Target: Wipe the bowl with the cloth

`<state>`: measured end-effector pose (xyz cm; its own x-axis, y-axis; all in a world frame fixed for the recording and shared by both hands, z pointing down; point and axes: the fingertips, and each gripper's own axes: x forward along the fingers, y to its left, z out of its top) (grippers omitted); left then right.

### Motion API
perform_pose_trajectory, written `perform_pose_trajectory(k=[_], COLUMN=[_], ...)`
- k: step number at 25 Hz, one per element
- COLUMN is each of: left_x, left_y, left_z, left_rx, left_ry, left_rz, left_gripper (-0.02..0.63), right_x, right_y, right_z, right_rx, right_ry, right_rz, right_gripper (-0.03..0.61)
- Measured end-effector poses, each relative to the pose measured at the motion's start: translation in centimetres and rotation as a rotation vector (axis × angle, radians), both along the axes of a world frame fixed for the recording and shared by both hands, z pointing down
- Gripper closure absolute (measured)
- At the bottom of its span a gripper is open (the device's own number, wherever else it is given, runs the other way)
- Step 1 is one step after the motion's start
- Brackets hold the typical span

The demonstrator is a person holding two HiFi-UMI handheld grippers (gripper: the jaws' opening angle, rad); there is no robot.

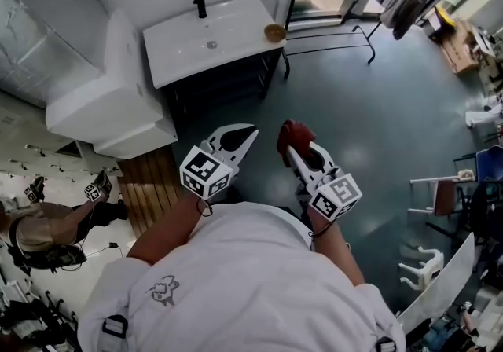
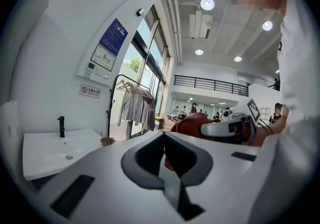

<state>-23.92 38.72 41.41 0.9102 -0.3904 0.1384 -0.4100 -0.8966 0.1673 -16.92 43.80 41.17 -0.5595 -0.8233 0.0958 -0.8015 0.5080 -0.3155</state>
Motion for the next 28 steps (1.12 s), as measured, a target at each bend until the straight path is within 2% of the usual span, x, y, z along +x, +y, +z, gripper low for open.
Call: perform_pose_trajectory(k=[7,14,19,25,28], left_x=[-1.4,-0.2,3.0,8.9,11.9], left_y=[-6.5,-12.3,-18.4,-26.1,-28.6], left_z=[0.8,2.4,2.9,4.8,5.7], left_rx=[-0.05,-0.044,-0.056,-0.126,-0.133], left_ry=[0.016,-0.029,-0.044,-0.065,-0.077], left_rz=[-0.006,-0.052,-0.1,-0.148,-0.153], left_gripper=[0.598,0.598,0.598,0.598,0.598], right_x=[-1.3,1.3,5.6,11.6,14.7], right_y=[-6.5,-13.0,-19.8,-27.6,-30.9], right_z=[1.0,2.8,3.3,3.8,4.4], right_rx=[-0.025,-0.029,-0.038,-0.06,-0.072], right_ry=[0.008,-0.01,-0.013,0.005,0.003], right_rz=[-0.013,-0.043,-0.077,-0.147,-0.178], right_gripper=[0.491,0.491,0.491,0.491,0.491])
